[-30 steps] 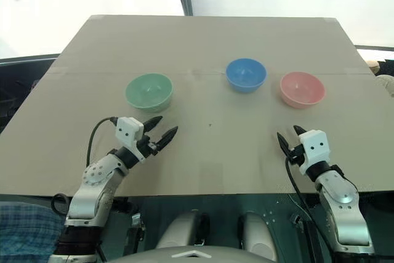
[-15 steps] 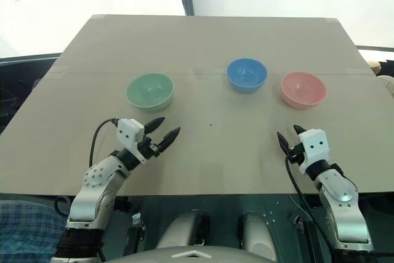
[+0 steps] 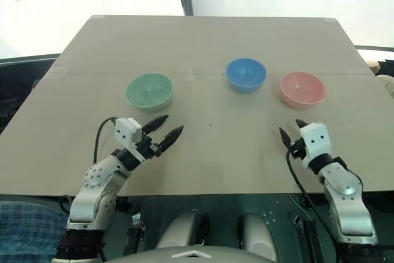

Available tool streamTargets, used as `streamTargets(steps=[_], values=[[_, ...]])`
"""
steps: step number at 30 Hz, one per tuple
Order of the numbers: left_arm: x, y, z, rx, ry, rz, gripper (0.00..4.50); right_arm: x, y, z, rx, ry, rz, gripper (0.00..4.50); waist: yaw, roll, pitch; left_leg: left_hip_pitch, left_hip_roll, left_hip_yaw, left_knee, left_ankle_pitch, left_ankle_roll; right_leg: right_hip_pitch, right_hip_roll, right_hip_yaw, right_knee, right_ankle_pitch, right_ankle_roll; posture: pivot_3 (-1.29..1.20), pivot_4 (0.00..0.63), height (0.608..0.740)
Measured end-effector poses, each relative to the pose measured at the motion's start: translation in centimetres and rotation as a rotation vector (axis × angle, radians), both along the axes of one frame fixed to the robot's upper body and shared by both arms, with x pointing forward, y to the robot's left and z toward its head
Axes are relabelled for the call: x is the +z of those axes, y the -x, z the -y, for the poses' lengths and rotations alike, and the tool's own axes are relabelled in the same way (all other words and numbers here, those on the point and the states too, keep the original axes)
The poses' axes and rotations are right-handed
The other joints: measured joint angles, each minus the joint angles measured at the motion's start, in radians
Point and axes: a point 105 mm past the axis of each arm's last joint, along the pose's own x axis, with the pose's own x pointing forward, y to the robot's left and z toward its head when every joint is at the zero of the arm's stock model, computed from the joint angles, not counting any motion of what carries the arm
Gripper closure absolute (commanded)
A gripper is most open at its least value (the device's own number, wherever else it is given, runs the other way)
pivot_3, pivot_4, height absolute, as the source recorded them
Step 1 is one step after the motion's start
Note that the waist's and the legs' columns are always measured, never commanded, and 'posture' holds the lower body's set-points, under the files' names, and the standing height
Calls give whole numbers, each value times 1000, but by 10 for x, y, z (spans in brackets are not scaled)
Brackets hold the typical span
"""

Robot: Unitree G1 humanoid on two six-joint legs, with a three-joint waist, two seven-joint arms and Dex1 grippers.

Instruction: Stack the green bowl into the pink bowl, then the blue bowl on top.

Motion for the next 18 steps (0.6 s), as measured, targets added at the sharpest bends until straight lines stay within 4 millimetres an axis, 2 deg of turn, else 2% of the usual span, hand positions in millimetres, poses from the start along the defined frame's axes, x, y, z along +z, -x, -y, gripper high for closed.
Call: streamTargets(steps=[3,5,10,12,15,18], values=[[7,5,5,-67,56,2,1121,4,-9,1,24,109,-36,1760,-1,0,0,0,0,0,0,1,-1,0,0,0,0,0,0,0,150,740],[10,8,7,-102,78,7,1121,15,-17,-1,36,148,-17,1760,-2,0,0,0,0,0,0,1,-1,0,1,0,0,0,0,0,150,740],[16,13,16,-195,120,17,1121,60,-52,-10,80,270,81,1760,0,0,0,0,0,0,1,2,-2,1,1,0,0,0,0,0,150,740],[17,14,18,-215,120,19,1121,69,-61,-12,95,290,90,1760,3,0,0,-1,0,0,1,2,-3,1,1,-1,-1,0,0,0,150,740],[19,14,21,-228,119,27,1121,65,-71,-13,117,303,45,1760,2,0,0,-1,-1,0,1,2,-2,1,1,-1,-2,0,0,0,150,740],[20,14,23,-236,118,31,1121,45,-80,-8,131,301,-77,1760,0,0,0,-1,-1,0,1,2,-2,1,1,-1,-2,0,0,0,150,740]])
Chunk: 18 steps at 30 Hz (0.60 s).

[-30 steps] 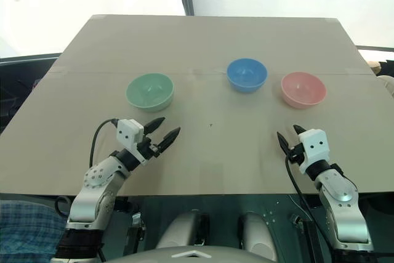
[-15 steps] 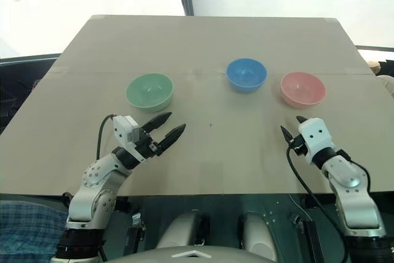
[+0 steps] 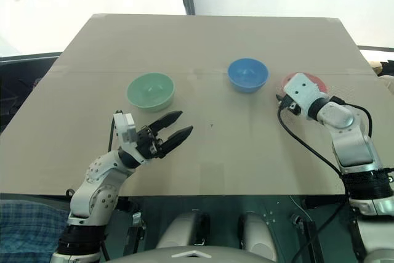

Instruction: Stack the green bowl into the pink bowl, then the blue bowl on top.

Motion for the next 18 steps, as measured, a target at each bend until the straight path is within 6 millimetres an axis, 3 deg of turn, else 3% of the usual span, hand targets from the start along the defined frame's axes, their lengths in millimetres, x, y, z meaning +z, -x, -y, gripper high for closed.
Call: streamTargets(steps=[8,14,15,18], values=[[2,-1,2,-1,-1,14,1121,-27,-24,28,-104,25,-150,1760,-2,0,0,0,0,0,0,0,0,0,0,0,1,0,0,0,150,740],[2,-1,3,2,-2,21,1121,-37,-28,30,-74,63,-176,4305,-2,0,0,0,0,0,0,0,0,0,0,0,0,0,0,0,150,740],[2,-1,3,3,-3,22,1121,-34,-29,29,-67,71,-159,4486,-2,0,0,0,0,0,0,0,0,0,0,0,1,0,0,0,150,740],[3,-1,3,5,-1,26,1121,-29,-32,26,-51,81,-143,4486,-3,0,0,1,0,0,0,0,0,0,0,0,1,0,0,0,150,740]])
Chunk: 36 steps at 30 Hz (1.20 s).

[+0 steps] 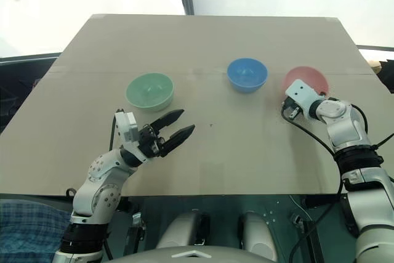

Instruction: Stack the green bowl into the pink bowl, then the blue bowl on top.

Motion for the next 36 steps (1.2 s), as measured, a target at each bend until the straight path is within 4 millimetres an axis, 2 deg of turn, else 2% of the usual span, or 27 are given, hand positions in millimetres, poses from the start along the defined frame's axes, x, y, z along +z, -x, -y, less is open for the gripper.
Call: streamTargets(steps=[7,12,15,18,21,24,26,28,29,32,36], values=[[0,0,0,2,1,1,1121,-3,2,-3,30,19,-5,4486,1,0,0,0,0,0,0,0,0,0,0,0,0,0,0,0,150,740],[-2,1,-2,6,-3,-4,1121,-4,34,-27,225,62,-63,4486,3,0,0,-1,0,0,-1,0,0,-1,-1,0,-1,0,0,0,150,740],[-5,2,-5,9,-20,-14,1121,-2,78,-59,431,45,-174,4486,2,1,1,-1,1,-1,-1,-2,4,-1,-1,0,-1,0,0,0,150,740],[-5,2,-5,3,-27,-12,1121,9,105,-104,590,0,-203,4486,-7,1,1,0,1,-1,-1,-3,5,-1,-1,0,-1,0,0,0,150,740],[-5,3,-4,-11,-32,-12,1121,19,121,-147,701,-44,-200,4486,-6,1,1,0,1,-1,0,-3,4,-1,-1,0,0,0,0,0,150,740],[-5,1,-5,-17,-38,-8,1121,20,126,-175,731,-53,-205,4486,0,1,1,0,1,-2,0,-3,4,-2,-1,0,0,0,-1,0,150,740],[-4,0,-4,-20,-39,-4,1121,16,127,-185,732,-46,-216,4486,5,1,1,-1,-1,-2,-1,-1,1,-2,-2,-1,-1,0,-1,0,150,740],[-4,0,-5,-20,-42,-6,1121,10,127,-186,725,-23,-226,3725,6,1,1,-2,-2,-3,-1,-1,2,-2,-3,-2,-3,0,0,0,150,740],[-4,0,-5,-20,-42,-6,1121,9,126,-185,720,-17,-225,3567,4,1,1,-2,-3,-2,-1,-2,2,-2,-4,-1,-3,0,0,0,150,740],[-4,0,-5,-19,-42,-7,1121,9,124,-181,704,1,-221,2547,2,1,1,-2,-3,-2,-1,-2,2,-2,-4,-1,-3,0,0,0,150,740],[-4,0,-5,-18,-42,-8,1121,6,125,-177,692,6,-249,720,1,1,1,-2,-2,-3,-1,-2,2,-2,-3,-2,-2,0,0,0,150,740]])
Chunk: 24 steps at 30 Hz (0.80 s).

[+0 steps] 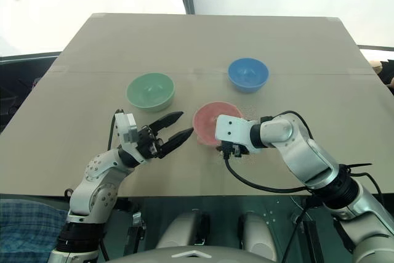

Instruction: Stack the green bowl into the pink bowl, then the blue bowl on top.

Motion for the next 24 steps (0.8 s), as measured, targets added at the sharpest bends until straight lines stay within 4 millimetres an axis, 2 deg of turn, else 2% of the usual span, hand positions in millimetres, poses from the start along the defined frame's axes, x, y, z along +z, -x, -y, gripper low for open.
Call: streamTargets(steps=[1,5,8,11,14,15,19,22,24], values=[[0,0,0,0,1,0,1121,0,0,0,0,-5,-6,98,0,0,0,0,0,0,0,0,0,0,0,0,0,0,0,0,150,740],[0,0,0,0,1,0,1121,7,0,0,-23,-50,-26,98,0,0,0,0,0,0,0,0,0,0,0,0,0,0,0,0,150,740],[0,0,0,0,1,0,1121,24,3,1,-50,-135,-47,98,1,0,0,0,0,0,0,0,0,0,0,0,0,0,0,0,150,740],[0,-1,0,5,2,-1,1121,35,4,11,-109,-232,-80,98,4,0,0,-1,0,-1,0,0,0,0,0,0,0,0,0,0,150,740],[1,-5,-1,24,-3,-16,1121,51,2,36,-200,-379,-122,98,4,0,0,-1,0,0,0,-2,4,1,-1,0,0,0,0,0,150,740],[3,-8,-1,31,-15,-20,1121,62,2,47,-219,-445,-119,98,3,0,0,-1,0,0,0,-2,4,1,-1,0,0,0,0,0,150,740],[15,-32,-8,141,-176,24,1121,99,2,81,-259,-612,-29,98,2,0,0,0,0,-1,0,-2,4,1,0,-1,1,0,0,0,150,740],[24,-57,-17,267,-275,33,1121,107,6,107,-293,-677,6,98,2,0,0,0,0,-1,0,-2,4,1,0,0,0,0,0,0,150,740],[27,-62,-19,290,-312,35,1121,109,8,112,-296,-689,10,98,1,0,0,-1,0,0,0,-2,4,1,0,0,0,0,0,0,150,740]])
